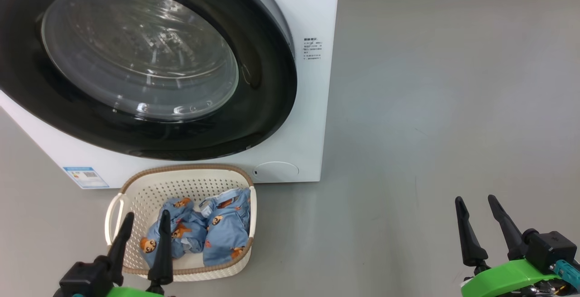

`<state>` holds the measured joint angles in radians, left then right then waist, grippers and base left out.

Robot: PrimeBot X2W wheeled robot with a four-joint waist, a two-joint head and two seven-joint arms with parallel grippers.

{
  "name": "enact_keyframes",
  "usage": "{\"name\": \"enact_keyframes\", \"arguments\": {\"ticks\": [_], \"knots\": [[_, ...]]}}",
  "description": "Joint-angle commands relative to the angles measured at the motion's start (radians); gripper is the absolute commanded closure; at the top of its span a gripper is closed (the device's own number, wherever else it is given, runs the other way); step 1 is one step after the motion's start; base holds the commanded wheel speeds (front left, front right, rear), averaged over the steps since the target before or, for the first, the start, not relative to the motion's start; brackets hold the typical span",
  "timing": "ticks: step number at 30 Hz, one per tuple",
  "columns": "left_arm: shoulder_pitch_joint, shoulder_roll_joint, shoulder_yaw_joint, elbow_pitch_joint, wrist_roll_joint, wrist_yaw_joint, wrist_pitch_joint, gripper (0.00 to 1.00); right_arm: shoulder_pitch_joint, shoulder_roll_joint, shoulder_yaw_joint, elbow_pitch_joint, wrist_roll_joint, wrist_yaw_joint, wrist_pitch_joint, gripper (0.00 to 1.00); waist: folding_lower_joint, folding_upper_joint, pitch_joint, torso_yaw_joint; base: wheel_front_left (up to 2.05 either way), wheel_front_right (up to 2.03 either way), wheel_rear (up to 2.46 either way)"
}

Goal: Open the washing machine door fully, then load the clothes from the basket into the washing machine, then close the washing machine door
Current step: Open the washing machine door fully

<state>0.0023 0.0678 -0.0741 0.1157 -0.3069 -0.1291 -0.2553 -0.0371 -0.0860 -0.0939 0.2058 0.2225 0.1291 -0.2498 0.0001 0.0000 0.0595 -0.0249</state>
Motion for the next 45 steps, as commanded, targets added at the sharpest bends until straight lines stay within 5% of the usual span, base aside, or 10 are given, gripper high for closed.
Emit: {"name": "enact_keyframes", "arguments": {"ticks": [1,28,30,36,45], "knots": [[-0.011,0.009,0.030,-0.031,-0.011,-0.002,-0.006,0.00,-0.018,-0.010,0.027,-0.024,-0.003,0.002,-0.012,0.00,-0.0001,0.0000,-0.002,-0.001,0.00,0.00,0.00],[-0.010,0.018,0.017,-0.037,-0.044,-0.002,-0.006,0.00,-0.023,-0.002,0.038,-0.023,0.056,0.002,-0.012,0.00,-0.0001,0.0000,-0.001,-0.014,0.00,0.00,0.00],[-0.011,0.017,0.008,-0.038,-0.045,-0.002,-0.006,0.00,-0.035,0.000,0.052,-0.027,0.095,0.002,-0.012,1.00,-0.0001,0.0000,0.001,-0.015,0.00,0.00,0.00],[-0.016,0.014,-0.001,-0.045,-0.050,-0.002,-0.006,0.00,-0.106,0.005,0.082,-0.068,0.287,0.002,-0.012,1.00,-0.0001,0.0000,0.009,-0.013,0.00,0.00,0.00],[-0.033,0.008,-0.007,-0.053,-0.054,-0.002,-0.006,0.00,-0.282,-0.010,0.153,-0.133,0.735,0.002,-0.012,1.00,-0.0001,0.0000,0.035,0.005,0.00,0.00,0.00]]}}
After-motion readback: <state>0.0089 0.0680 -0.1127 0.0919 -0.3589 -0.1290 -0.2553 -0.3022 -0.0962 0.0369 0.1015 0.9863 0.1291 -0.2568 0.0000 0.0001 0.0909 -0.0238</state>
